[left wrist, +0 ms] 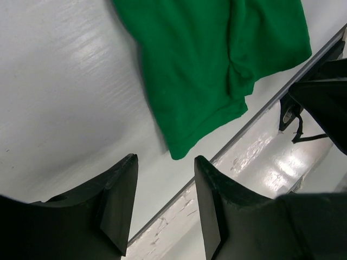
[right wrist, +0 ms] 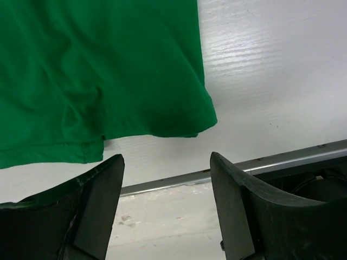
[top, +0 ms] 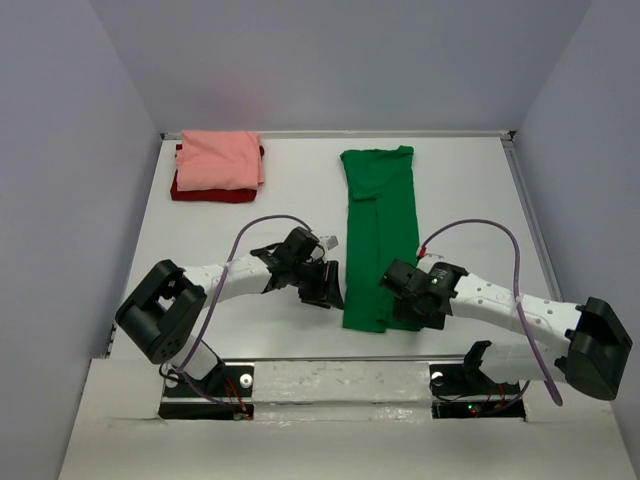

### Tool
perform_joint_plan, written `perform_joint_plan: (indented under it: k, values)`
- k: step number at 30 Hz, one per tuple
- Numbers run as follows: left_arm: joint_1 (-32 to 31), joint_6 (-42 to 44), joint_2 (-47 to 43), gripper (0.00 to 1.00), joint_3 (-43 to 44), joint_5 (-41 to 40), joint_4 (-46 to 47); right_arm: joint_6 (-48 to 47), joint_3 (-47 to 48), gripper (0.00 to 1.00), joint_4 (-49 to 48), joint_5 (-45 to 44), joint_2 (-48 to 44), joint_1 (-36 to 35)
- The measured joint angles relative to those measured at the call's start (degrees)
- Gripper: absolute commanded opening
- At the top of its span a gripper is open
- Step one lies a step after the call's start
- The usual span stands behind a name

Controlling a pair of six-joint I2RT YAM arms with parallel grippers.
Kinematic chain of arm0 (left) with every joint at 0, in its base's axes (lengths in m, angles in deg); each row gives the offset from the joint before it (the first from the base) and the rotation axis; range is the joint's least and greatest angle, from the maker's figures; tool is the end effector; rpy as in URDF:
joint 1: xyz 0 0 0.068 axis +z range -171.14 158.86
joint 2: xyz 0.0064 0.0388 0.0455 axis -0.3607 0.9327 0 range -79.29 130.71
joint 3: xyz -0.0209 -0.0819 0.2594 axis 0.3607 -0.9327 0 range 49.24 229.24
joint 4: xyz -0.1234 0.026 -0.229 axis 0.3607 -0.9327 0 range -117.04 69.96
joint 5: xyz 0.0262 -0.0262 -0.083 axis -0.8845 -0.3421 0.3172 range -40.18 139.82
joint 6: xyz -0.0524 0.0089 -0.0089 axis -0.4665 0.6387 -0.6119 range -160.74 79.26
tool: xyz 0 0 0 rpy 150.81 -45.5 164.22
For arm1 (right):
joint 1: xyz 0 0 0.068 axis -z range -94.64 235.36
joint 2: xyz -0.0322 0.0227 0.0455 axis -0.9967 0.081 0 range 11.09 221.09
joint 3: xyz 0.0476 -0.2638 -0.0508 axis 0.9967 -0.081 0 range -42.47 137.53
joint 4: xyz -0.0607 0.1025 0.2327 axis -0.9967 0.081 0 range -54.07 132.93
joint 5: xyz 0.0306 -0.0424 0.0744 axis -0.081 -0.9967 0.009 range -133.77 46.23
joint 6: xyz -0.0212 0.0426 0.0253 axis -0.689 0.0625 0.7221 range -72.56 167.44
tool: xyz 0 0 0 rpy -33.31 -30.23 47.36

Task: Fold and stack the t-shirts
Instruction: Grab the bottom of the folded rectangular tshirt with both arms

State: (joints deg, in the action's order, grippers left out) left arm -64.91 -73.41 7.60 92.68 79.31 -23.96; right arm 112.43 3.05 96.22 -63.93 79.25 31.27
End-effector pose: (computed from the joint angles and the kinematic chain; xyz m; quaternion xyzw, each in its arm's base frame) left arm 0.2015 -0.2174 0.1750 0.1792 0.8877 -0.4038 0.1294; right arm 0.1179 0.1419 0.2130 0.1041 0.9772 -0.0363 0.1813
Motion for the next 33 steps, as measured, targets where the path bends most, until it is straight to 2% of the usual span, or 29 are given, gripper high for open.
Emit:
perform_joint_plan:
  k: [11,19,21,33]
  values:
    - [0.00,-1.79,-0.17,0.55,-3.67,1.18,2.05,-0.79,-3.41,0.70,-3.23,0.44,4.20,5.84]
    - [-0.31,-2.64,-0.46,0.55,-3.76,1.75,2.64,-0.94,-3.34,0.69,-4.15,-0.90,9.07,6.03]
    - [-0.50,-2.78,-0.48,0.55,-3.76,1.84,2.71,-0.92,-3.37,0.65,-4.48,-0.92,10.34,6.03]
    - [-1.40,-3.23,-0.48,0.54,-3.74,2.01,2.86,-1.79,-3.13,0.59,-6.82,1.60,7.87,6.03]
